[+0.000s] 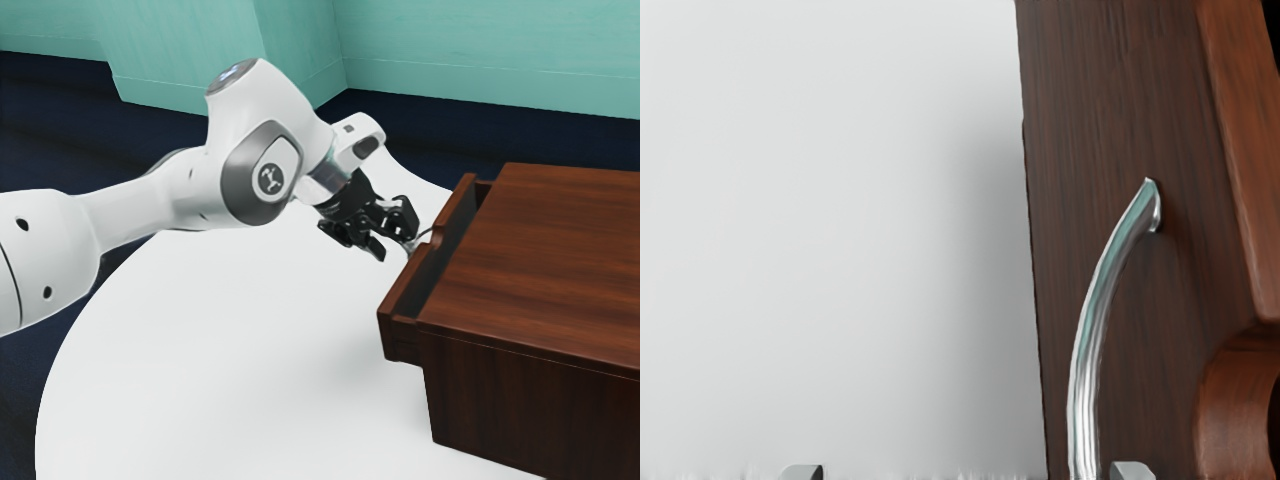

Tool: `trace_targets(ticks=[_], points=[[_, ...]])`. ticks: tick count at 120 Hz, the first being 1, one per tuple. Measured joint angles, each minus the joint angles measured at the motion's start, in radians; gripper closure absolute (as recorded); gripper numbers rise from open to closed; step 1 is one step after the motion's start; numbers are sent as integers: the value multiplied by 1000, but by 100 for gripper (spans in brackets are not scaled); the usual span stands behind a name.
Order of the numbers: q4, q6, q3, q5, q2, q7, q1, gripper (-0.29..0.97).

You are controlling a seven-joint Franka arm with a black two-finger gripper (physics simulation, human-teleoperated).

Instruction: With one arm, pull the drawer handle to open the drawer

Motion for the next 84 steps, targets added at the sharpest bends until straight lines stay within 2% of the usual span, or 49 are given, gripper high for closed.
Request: trace_targets(ticks=[84], points=[[-42,-1,7,23,-29,-18,50,37]])
